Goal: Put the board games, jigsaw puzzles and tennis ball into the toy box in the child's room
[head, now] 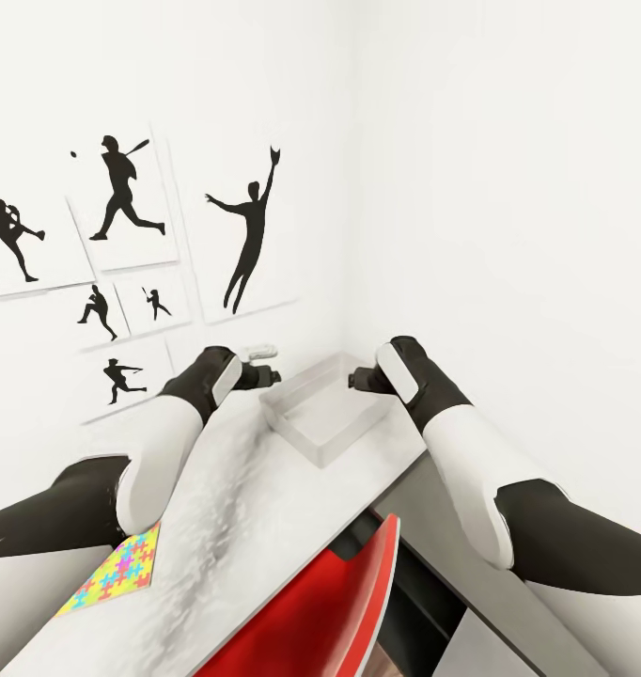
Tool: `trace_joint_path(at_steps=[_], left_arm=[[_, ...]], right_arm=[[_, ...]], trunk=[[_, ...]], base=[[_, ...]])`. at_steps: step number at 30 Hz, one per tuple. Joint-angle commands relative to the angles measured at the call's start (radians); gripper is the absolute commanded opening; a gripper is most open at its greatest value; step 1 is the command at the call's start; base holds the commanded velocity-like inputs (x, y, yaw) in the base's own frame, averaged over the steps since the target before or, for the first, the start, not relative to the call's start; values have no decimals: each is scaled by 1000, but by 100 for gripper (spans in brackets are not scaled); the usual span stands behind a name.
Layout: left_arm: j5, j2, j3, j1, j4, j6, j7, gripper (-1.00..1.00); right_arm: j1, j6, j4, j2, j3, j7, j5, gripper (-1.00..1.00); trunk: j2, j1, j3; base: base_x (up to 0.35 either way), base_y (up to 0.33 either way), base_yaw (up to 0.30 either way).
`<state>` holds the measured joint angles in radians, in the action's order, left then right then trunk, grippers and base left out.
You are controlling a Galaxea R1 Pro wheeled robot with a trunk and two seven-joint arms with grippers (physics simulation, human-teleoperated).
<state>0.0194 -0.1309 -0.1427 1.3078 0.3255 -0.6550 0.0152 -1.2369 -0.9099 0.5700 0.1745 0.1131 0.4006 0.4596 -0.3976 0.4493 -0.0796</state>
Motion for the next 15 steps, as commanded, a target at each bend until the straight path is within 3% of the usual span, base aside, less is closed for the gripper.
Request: trace_joint_path(at_steps=[1, 15], left_arm=[[1, -1, -8, 1, -2, 2, 6, 100], [-2, -1, -8, 1, -8, 17, 14, 100]], right_arm=[[-1, -1, 1, 0, 2, 5, 8, 100], [-1, 3, -3, 0, 4, -33, 8, 100]], trunk=[[-2, 1, -2], [-2, 1, -2]], base=[[0, 0, 0], [0, 0, 0]])
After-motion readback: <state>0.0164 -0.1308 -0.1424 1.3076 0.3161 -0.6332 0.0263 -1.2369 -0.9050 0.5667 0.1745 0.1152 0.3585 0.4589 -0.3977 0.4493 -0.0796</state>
